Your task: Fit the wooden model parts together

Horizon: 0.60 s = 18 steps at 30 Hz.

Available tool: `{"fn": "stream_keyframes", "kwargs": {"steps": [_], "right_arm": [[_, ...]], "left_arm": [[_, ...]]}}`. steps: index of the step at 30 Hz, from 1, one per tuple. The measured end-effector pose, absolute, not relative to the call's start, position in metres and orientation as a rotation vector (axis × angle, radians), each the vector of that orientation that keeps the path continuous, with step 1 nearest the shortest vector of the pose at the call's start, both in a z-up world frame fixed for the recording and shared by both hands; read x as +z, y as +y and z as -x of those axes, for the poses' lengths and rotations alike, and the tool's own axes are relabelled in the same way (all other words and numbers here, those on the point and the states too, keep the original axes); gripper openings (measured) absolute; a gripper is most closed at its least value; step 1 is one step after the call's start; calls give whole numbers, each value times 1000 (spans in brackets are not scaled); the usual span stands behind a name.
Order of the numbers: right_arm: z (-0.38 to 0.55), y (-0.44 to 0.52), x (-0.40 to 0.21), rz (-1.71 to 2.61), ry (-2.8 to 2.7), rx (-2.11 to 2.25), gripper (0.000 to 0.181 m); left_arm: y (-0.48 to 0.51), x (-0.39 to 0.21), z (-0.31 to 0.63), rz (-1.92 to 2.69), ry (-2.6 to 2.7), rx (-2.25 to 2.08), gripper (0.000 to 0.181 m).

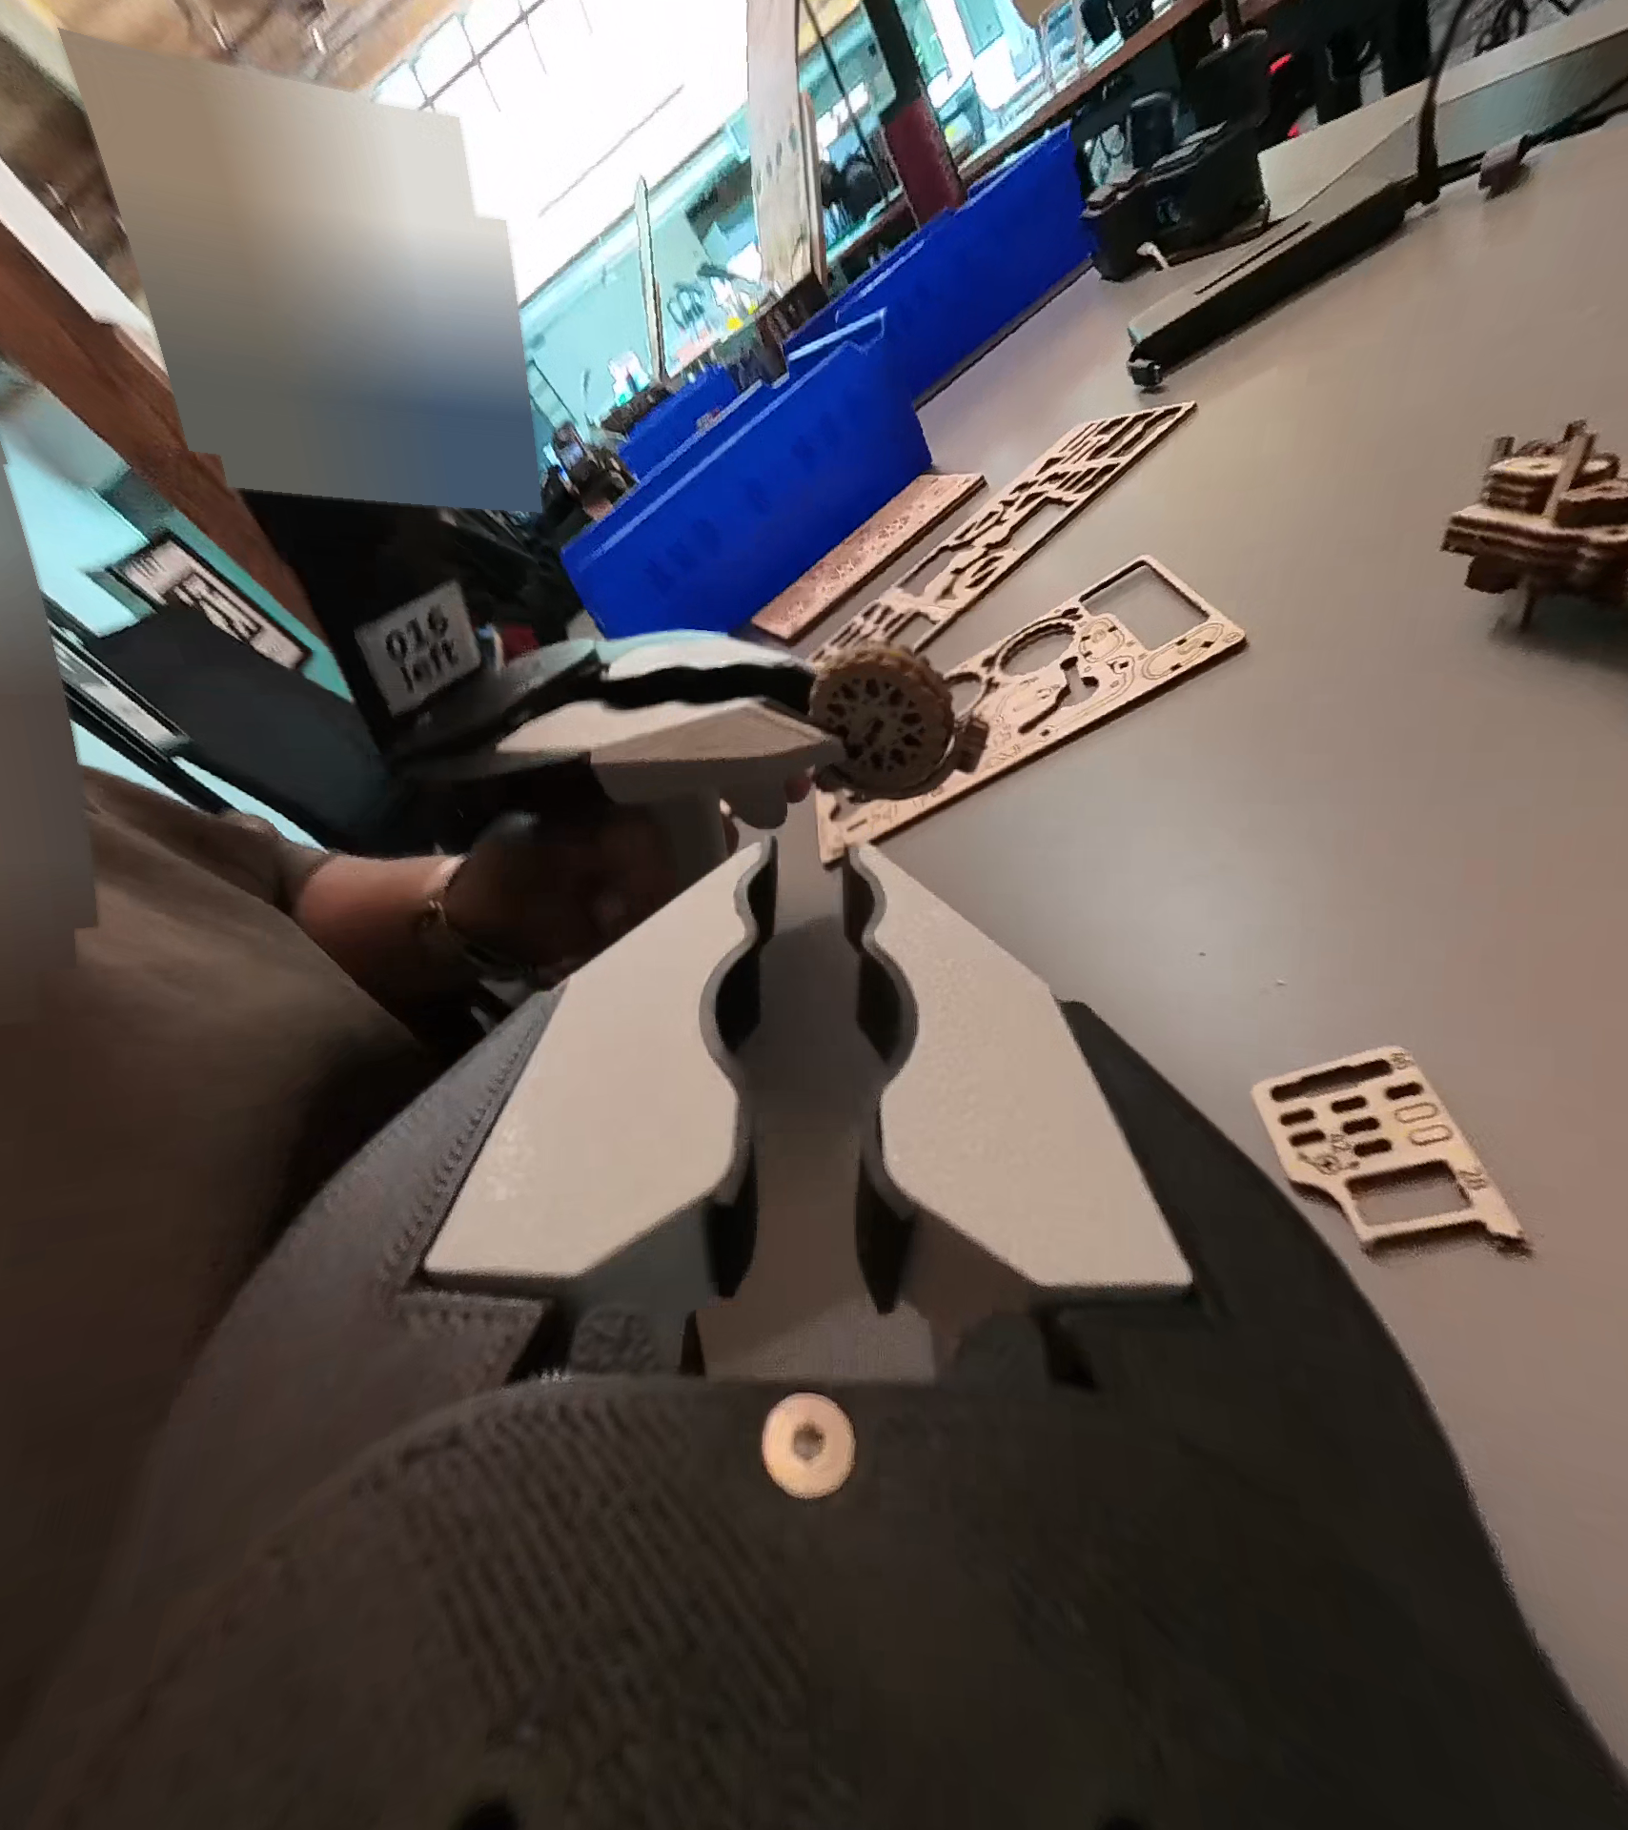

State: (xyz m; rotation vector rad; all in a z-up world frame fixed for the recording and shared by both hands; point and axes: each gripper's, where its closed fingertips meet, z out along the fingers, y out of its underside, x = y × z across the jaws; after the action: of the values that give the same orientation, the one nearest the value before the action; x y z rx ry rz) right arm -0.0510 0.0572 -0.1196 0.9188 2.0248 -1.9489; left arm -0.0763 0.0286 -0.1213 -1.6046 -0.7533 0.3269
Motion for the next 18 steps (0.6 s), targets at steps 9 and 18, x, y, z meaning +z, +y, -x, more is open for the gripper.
{"fn": "stream_keyframes", "kwargs": {"steps": [9, 18], "right_arm": [[47, 55, -133, -869, 2164, -1866, 9], [51, 61, -131, -928, 1922, -1820, 11]], "left_arm": [[21, -127, 86, 1495, -890, 81, 10], [21, -126, 89, 1388, -928, -131, 10]]}}
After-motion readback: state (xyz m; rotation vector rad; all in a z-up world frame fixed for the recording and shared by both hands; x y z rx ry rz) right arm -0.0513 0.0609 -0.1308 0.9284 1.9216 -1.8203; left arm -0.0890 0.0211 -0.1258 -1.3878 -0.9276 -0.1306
